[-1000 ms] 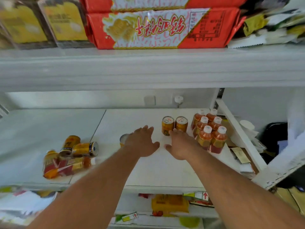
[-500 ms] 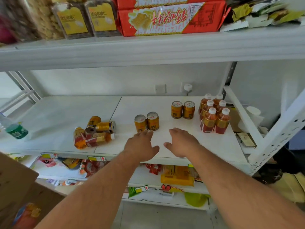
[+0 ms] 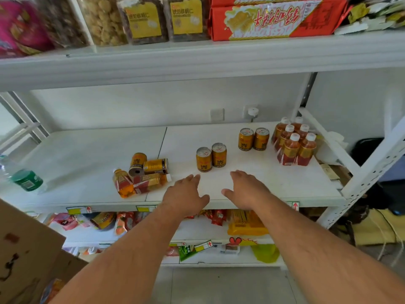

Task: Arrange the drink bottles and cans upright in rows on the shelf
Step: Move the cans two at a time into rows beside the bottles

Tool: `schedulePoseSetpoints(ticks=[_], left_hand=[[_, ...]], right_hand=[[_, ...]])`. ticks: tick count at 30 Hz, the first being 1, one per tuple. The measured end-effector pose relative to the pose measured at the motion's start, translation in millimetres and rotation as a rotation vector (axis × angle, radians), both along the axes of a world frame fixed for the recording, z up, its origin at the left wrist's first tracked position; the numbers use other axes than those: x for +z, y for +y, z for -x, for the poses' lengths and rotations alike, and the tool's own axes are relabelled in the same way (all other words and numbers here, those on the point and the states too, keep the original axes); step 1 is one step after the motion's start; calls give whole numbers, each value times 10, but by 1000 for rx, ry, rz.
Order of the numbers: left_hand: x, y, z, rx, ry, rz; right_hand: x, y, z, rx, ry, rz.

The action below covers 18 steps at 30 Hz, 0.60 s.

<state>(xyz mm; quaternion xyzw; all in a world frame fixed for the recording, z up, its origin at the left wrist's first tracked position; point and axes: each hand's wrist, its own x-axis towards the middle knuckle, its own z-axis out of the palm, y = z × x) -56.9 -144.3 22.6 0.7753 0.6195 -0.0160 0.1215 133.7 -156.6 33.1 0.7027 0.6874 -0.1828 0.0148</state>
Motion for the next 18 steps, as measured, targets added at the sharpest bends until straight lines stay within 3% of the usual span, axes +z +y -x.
schedulePoseSetpoints(ticks=[9, 18], left_hand=[[-110, 95, 286, -14, -77, -1], [-125, 540, 97, 40, -101, 14]], right_hand=[[-55, 35, 320, -41, 26, 1], [-158, 524, 144, -76, 71, -21]])
